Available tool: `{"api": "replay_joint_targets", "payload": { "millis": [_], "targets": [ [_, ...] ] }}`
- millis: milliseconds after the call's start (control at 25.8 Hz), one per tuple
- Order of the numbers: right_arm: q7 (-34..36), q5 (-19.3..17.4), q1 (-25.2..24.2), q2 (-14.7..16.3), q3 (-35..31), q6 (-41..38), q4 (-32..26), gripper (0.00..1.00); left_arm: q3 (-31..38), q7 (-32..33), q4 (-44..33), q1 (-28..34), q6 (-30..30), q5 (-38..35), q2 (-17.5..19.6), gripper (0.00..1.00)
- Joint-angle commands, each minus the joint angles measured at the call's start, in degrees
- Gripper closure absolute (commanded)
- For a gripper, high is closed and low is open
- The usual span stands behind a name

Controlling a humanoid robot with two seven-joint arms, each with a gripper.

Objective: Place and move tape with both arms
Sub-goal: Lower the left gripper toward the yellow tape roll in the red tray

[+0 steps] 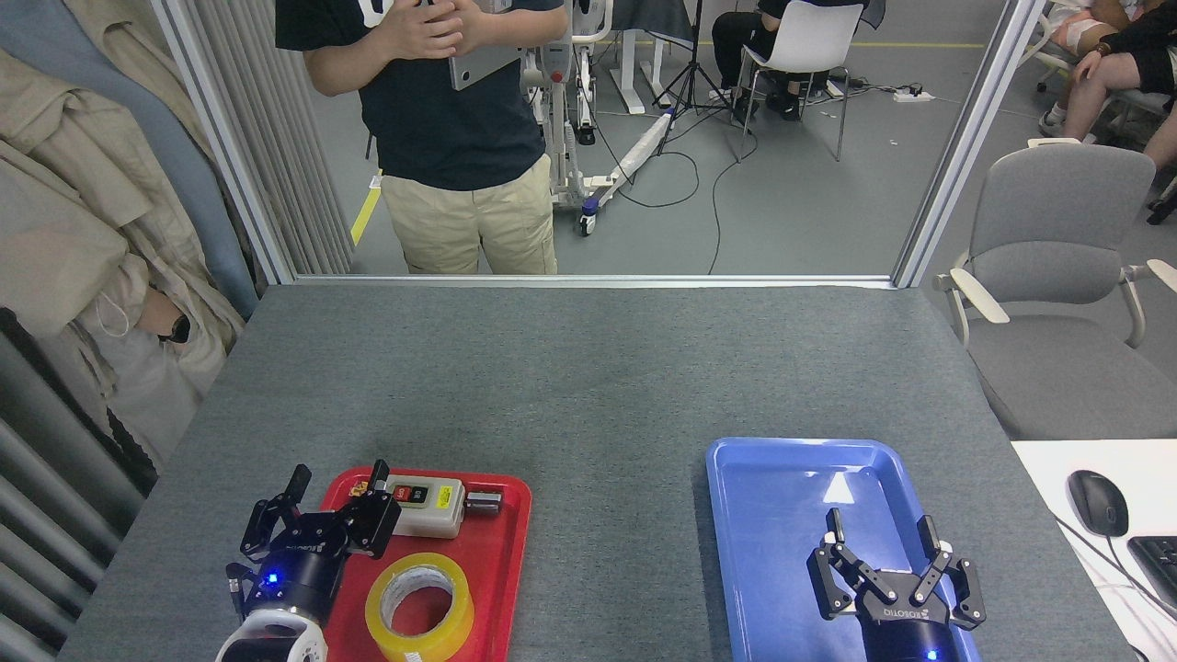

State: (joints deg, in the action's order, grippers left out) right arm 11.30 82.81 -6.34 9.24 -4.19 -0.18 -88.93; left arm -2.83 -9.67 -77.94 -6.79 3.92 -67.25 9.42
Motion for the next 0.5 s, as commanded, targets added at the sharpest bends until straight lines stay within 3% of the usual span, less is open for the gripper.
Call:
{"api": "replay_joint_targets", "payload": {
  "millis": [0, 194, 466],
  "targets": [
    [-0.1, 0.2, -0.2, -0.1, 0.1, 0.4, 0.0, 0.01, 0.1, -0.1, 0.2, 0.0, 0.3, 0.0, 0.0, 0.00],
    [-0.3, 0.4, -0.2, 0.0, 0.2, 0.4, 0.0, 0.01, 0.2, -0.4, 2.9, -0.3, 3.8, 3.4, -0.2, 0.00],
    [-0.3, 0.4, -0.2, 0.1, 0.3, -0.8, -0.3, 0.00, 0.2, -0.4, 2.8, -0.4, 3.5, 3.4, -0.2, 0.00]
  ]
}}
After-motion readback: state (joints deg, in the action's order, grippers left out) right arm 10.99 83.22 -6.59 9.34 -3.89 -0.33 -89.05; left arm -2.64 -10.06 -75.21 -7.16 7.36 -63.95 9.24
